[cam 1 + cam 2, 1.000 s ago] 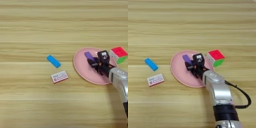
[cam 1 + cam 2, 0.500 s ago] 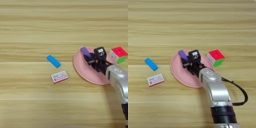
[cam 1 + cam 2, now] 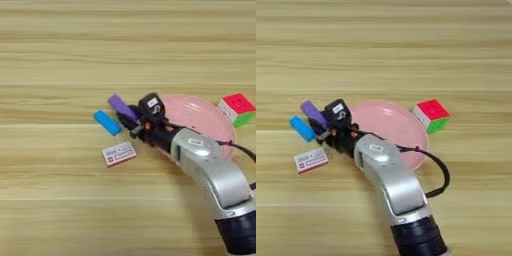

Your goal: Move the objects on the table

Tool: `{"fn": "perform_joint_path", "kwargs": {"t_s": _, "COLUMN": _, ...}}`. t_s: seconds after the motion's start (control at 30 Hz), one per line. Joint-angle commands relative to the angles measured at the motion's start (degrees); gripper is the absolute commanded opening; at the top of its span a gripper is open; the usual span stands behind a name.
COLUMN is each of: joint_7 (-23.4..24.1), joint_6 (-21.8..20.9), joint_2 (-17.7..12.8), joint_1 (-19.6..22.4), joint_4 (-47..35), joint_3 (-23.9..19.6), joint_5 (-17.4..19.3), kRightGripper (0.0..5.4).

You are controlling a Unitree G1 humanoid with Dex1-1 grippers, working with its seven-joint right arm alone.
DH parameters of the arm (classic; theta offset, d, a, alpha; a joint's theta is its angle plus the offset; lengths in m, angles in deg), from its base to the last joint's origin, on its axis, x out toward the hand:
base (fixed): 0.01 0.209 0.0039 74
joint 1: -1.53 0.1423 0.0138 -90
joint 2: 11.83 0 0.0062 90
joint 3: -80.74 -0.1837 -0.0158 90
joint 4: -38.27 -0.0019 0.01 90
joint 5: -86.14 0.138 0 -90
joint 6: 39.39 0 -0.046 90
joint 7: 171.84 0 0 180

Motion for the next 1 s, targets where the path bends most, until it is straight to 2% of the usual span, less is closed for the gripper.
{"fn": "perform_joint_path", "kwargs": {"t_s": 0.03, "joint_7": 0.74, "joint_6": -1.95, "joint_2": 1.45, "joint_1": 3.72, "joint_4": -1.61, "joint_3": 2.20, "joint_5": -0.92, "kRightGripper": 1.43}}
{"fn": "perform_joint_path", "kwargs": {"t_s": 0.23, "joint_7": 0.68, "joint_6": -3.24, "joint_2": 3.63, "joint_1": 5.80, "joint_4": 2.59, "joint_3": 5.98, "joint_5": -2.26, "kRightGripper": 1.43}}
{"fn": "perform_joint_path", "kwargs": {"t_s": 0.53, "joint_7": -0.04, "joint_6": -4.54, "joint_2": 6.50, "joint_1": 8.34, "joint_4": 9.08, "joint_3": 8.09, "joint_5": -2.59, "kRightGripper": 1.43}}
{"fn": "perform_joint_path", "kwargs": {"t_s": 1.0, "joint_7": 0.01, "joint_6": -8.39, "joint_2": 9.01, "joint_1": 11.49, "joint_4": 21.09, "joint_3": 6.34, "joint_5": -3.44, "kRightGripper": 1.43}}
